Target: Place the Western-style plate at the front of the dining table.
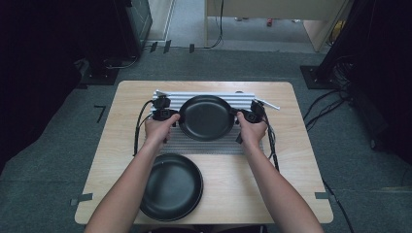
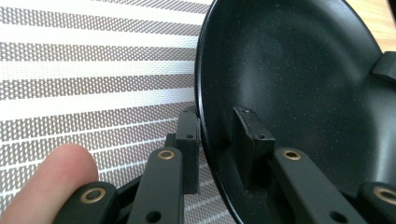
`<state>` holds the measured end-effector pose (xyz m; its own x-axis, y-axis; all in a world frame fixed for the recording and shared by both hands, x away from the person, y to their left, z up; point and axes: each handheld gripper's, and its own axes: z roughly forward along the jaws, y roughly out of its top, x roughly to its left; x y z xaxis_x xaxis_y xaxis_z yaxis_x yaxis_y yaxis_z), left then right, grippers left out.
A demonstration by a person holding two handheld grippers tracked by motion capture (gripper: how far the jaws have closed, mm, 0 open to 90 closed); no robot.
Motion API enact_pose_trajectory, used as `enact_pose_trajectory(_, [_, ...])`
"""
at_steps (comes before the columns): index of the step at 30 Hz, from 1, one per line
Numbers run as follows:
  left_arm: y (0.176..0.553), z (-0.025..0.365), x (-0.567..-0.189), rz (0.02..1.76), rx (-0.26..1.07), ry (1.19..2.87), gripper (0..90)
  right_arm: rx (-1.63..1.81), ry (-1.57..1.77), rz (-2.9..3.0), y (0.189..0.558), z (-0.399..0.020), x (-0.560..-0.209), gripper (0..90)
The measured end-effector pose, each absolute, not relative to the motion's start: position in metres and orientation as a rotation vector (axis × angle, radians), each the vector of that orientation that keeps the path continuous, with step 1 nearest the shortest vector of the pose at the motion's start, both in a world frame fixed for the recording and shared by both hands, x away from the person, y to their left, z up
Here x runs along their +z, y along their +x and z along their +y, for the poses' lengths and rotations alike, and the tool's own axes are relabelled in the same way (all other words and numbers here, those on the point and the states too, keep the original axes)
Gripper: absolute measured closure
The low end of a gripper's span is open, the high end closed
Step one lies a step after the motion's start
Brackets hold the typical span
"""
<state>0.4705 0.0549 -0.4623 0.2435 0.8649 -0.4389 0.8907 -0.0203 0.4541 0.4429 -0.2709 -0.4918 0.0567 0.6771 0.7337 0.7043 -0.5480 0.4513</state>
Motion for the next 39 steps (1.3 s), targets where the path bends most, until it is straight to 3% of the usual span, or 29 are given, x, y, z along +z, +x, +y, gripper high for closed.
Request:
enact_pose_trajectory(26, [0.483,0.057,-0.488,1.702,-0.039,1.817,74.9,-1.513,-2.298,-1.513,0.453,-0.259,-0.521,81.1])
enact_pose_trajectory(29, [0.482,0.058,-0.489,1.658,-0.034,1.797,67.3,-1.543,-2.253,-1.484,0.454,-0.259,-0.522,67.3])
enact_pose_trajectory(30, [0.482,0.058,-0.489,1.658,-0.034,1.797,63.0,-1.543,-2.253,-1.484,0.454,-0.259,-0.522,67.3])
enact_pose_trajectory(31, [0.481,0.062,-0.488,1.654,-0.027,1.768,58.4,-1.557,-2.252,-1.521,0.452,-0.258,-0.520,60.5])
enact_pose_trajectory(33, [0.480,0.066,-0.487,1.654,-0.016,1.753,50.0,-1.561,-2.269,-1.637,0.450,-0.258,-0.516,55.1])
enact_pose_trajectory(39, [0.470,0.078,-0.479,1.632,0.002,1.720,33.5,-1.560,-2.347,-1.657,0.439,-0.268,-0.505,51.7])
